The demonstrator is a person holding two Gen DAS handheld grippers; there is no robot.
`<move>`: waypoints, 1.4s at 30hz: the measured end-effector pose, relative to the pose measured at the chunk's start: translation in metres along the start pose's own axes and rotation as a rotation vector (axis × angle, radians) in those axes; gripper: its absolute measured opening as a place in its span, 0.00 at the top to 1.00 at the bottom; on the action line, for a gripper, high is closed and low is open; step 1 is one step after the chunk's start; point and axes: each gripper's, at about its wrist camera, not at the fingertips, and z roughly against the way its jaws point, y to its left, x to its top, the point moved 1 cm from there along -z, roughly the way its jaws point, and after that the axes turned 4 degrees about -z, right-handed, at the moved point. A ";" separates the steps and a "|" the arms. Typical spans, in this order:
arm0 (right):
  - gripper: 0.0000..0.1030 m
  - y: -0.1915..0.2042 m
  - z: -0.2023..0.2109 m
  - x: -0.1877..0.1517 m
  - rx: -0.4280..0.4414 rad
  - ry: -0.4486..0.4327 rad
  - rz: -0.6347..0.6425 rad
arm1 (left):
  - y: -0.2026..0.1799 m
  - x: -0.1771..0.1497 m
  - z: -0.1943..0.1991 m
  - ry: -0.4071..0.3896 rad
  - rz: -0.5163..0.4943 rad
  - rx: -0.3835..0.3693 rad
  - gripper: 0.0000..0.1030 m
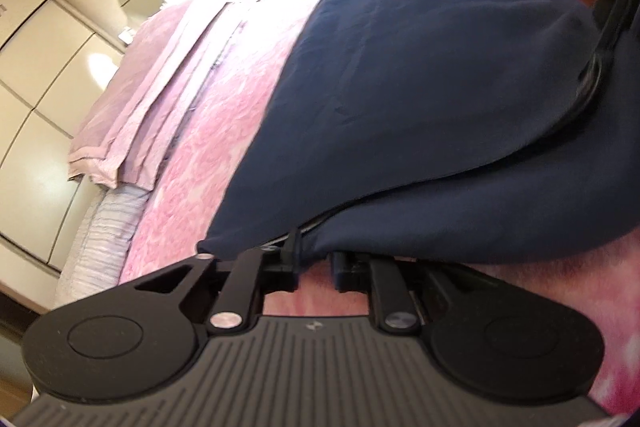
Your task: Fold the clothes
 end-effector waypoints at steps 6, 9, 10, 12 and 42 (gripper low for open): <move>0.97 -0.029 0.021 0.012 -0.005 -0.063 -0.132 | 0.009 0.013 0.003 -0.032 -0.007 0.048 0.95; 0.97 -0.062 0.042 0.004 -0.040 -0.125 -0.266 | 0.020 0.032 0.005 -0.042 -0.023 0.076 0.96; 0.97 -0.073 0.050 0.001 -0.051 -0.145 -0.311 | 0.025 0.042 0.005 -0.046 -0.033 0.088 0.96; 0.98 -0.095 0.064 -0.006 -0.075 -0.187 -0.402 | 0.037 0.065 0.003 -0.060 -0.045 0.114 0.96; 0.97 -0.226 0.125 -0.180 -0.109 -0.178 -1.244 | 0.089 0.179 -0.105 -0.029 0.302 -0.071 0.67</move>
